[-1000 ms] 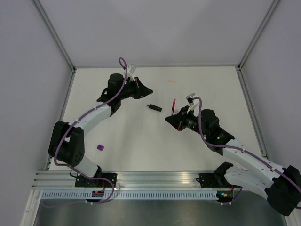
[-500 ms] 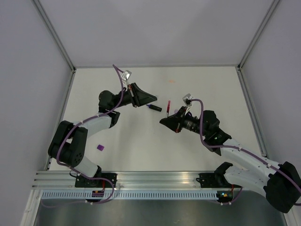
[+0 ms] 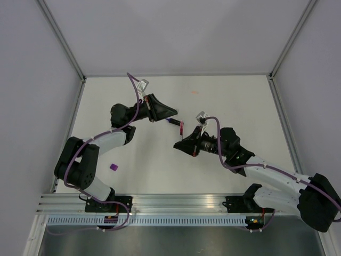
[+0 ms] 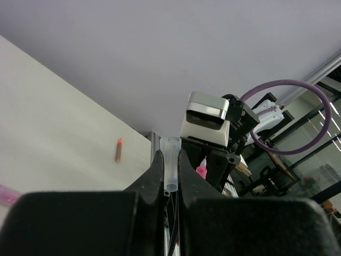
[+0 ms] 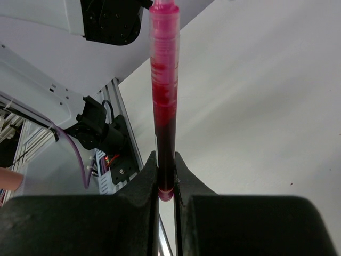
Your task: Insert the pens into the pen caps
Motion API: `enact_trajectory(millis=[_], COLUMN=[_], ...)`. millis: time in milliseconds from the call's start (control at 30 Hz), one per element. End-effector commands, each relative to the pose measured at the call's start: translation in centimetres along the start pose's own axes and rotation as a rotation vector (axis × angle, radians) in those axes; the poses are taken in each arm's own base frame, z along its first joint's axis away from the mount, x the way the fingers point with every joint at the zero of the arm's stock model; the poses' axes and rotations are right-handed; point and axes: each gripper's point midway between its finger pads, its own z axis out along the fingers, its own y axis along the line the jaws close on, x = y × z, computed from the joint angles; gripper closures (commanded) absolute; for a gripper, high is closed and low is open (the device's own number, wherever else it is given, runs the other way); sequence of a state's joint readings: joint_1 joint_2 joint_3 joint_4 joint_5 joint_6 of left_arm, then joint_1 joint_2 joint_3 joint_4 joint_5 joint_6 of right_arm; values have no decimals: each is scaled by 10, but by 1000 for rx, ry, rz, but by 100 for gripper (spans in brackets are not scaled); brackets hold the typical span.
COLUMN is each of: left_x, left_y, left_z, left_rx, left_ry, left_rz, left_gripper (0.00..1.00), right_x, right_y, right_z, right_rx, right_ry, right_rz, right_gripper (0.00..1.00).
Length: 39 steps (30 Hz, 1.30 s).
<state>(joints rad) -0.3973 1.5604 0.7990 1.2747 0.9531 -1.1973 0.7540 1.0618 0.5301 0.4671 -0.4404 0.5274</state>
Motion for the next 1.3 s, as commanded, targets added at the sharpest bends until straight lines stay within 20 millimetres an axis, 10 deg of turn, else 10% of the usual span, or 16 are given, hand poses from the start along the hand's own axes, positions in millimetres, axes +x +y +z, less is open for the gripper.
enact_trajectory(millis=[0,433,1267], left_x=[-17,-17,-6], left_y=[-57,-94,-85], left_z=[0,16,27], left_rx=[180,201,58], left_ry=[-59,-104,-93], left_rz=[244,301,353], left_gripper=[98,98,98], right_x=[-12,-10,-14], right_y=[20,24,50], right_z=[8,9,3], right_rx=[-78,-74,-125], right_ry=[-33,-36,-75], right_rz=[-50,-59,-128], right_gripper=[100,100,100])
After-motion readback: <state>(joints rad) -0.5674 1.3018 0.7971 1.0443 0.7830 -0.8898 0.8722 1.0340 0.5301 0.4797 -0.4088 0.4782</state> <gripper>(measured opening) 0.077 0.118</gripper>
